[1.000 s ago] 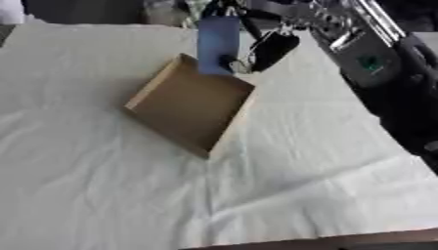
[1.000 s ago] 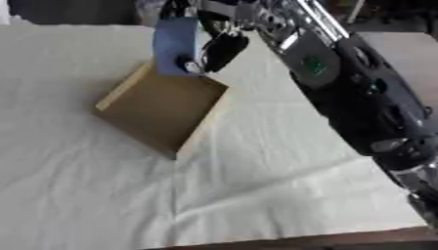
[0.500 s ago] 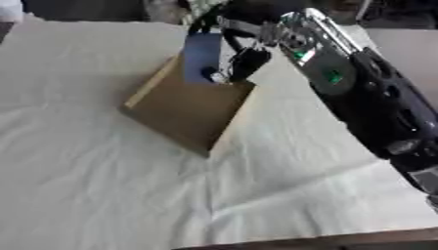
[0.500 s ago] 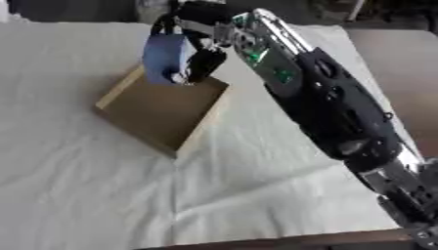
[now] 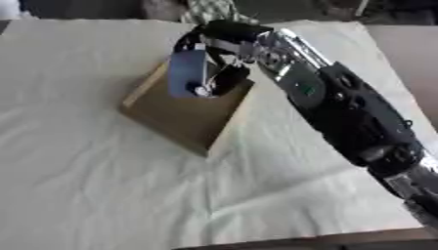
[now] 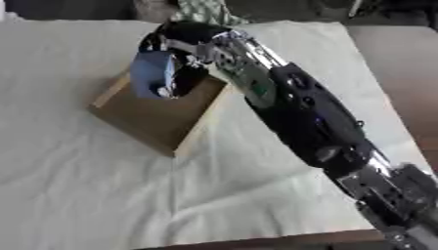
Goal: Pick up objects on the table and place them in the box.
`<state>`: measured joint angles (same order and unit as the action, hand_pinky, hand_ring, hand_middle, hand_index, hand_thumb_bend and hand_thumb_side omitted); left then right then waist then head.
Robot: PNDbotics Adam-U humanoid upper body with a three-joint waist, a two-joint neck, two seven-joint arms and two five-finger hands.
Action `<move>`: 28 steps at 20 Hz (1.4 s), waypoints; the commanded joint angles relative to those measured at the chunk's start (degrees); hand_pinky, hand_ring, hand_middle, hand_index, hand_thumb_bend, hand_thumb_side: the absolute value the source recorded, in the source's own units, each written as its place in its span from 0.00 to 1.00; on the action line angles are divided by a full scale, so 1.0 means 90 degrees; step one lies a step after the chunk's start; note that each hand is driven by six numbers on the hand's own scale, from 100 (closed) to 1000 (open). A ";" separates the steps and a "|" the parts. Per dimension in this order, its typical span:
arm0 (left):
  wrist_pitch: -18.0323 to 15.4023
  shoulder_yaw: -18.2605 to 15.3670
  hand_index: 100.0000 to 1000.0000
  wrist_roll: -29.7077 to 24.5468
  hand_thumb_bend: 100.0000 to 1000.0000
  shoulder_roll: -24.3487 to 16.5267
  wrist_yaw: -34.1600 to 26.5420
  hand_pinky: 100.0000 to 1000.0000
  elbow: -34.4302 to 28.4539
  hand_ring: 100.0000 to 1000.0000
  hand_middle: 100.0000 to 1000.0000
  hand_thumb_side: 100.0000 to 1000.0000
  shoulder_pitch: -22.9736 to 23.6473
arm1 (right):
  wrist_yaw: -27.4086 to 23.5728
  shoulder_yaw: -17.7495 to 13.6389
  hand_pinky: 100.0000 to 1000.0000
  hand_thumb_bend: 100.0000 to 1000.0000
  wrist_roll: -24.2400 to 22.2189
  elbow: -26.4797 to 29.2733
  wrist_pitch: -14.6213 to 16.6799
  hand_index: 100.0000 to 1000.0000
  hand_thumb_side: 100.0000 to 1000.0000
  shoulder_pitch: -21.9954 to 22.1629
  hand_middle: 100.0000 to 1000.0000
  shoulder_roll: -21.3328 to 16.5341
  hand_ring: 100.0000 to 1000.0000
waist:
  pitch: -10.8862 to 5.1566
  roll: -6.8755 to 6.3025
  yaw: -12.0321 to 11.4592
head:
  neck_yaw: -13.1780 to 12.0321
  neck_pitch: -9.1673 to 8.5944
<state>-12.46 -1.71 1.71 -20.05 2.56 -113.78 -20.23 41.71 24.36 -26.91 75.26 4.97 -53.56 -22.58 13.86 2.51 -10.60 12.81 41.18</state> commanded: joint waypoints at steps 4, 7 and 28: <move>-0.0012 0.0011 0.65 -0.0035 0.29 -0.0010 -0.0071 0.55 -0.0090 0.65 0.50 0.62 -0.0140 | 0.0224 -0.0081 0.50 0.00 0.0211 -0.0279 0.0003 0.57 0.32 -0.0115 0.36 0.0190 0.23 | -0.0058 -0.0068 -0.0047 | 0.0052 -0.0070; -0.0008 0.0014 0.65 -0.0048 0.29 0.0005 -0.0078 0.55 -0.0090 0.65 0.50 0.62 -0.0141 | 0.0372 -0.0093 0.51 0.00 0.0339 -0.0505 0.0036 0.56 0.32 -0.0128 0.38 0.0319 0.23 | -0.0031 -0.0070 -0.0066 | 0.0071 -0.0081; 0.0022 0.0004 0.65 -0.0057 0.28 0.0045 -0.0093 0.55 -0.0090 0.65 0.50 0.63 -0.0118 | 0.1532 -0.0142 0.75 0.01 0.0646 -0.1137 0.0443 0.79 0.54 -0.0101 0.78 0.0405 0.77 | 0.0014 -0.0090 -0.0010 | 0.0044 -0.0102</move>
<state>-12.33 -1.53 1.29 -19.06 2.05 -113.77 -20.75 54.54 23.64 -20.73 65.02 8.75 -53.50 -17.96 14.79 2.08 -10.69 13.24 40.64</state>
